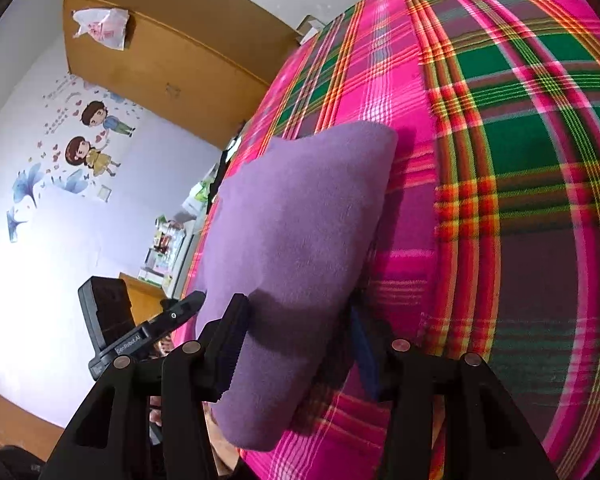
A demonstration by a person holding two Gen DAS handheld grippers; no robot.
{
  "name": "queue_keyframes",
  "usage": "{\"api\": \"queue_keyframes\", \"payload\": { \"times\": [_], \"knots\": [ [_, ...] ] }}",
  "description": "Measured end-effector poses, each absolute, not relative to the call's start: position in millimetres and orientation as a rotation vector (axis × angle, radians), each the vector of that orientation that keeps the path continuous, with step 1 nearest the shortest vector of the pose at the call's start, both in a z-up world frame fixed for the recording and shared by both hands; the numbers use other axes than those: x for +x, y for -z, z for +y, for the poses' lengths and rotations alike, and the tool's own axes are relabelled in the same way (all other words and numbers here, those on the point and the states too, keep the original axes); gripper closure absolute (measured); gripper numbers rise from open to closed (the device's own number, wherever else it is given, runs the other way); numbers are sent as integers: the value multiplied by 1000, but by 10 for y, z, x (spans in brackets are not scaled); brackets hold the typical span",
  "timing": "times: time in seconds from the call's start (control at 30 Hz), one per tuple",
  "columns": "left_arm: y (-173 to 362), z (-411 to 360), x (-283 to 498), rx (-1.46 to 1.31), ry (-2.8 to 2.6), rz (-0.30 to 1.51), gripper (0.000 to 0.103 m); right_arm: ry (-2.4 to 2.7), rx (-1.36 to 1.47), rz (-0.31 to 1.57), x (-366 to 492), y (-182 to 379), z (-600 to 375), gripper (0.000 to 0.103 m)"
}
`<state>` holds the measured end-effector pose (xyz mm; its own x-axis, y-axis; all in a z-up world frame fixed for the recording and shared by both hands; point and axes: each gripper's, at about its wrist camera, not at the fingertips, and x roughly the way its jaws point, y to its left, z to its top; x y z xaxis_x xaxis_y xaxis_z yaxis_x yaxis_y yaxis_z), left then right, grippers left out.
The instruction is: Fold clothes
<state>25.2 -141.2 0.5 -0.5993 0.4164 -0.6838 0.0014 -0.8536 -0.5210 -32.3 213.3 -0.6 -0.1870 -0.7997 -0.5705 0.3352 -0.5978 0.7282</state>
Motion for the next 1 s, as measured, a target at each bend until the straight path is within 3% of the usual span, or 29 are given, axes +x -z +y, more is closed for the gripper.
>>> {"api": "queue_keyframes", "payload": {
  "times": [0.23, 0.33, 0.53, 1.0],
  "knots": [
    [0, -1387, 87, -1267, -2495, -705, 64, 1890, 1295, -561, -379, -11, 2029, 52],
    [3, -1387, 112, -1264, -2493, -709, 65, 1897, 1285, -560, -386, -13, 2021, 60],
    [2, -1457, 168, -1229, -2476, -797, 84, 1891, 1254, -577, -375, -34, 2036, 69],
    [-583, -1349, 36, -1067, -2572, -612, 85, 1941, 1103, -474, -466, -478, 2067, 72]
  ]
}}
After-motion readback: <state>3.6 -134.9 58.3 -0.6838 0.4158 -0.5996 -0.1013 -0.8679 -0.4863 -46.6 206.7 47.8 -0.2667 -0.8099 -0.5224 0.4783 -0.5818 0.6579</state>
